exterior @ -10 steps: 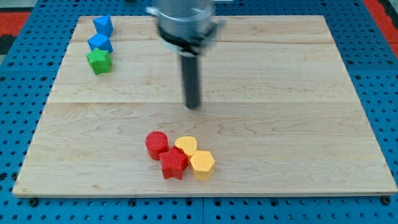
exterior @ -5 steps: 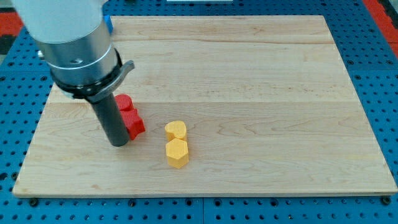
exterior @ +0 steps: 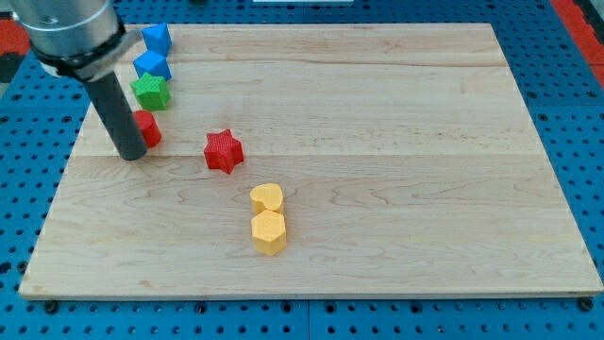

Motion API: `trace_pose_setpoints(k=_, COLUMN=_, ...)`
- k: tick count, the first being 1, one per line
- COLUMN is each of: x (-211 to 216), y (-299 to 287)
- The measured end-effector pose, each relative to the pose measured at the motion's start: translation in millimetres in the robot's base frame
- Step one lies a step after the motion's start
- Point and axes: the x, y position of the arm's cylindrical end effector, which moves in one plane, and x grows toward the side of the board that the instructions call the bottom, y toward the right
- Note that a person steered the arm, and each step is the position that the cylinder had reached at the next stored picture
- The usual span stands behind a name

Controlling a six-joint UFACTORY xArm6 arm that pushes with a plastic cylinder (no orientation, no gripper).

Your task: Place the red blocks in a vertical line below the green star

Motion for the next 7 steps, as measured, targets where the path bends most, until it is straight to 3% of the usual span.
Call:
trace_pose_setpoints(k=1, x=8.6, y=11.9)
trace_pose_setpoints(k=3, x=-19.1, y=13.3)
trace_pose_setpoints(k=4, x=26.6, y=21.5)
trace_pose_setpoints(k=6, x=60.0, y=151.4)
trace_pose_setpoints(k=7, x=27.3, y=204.6)
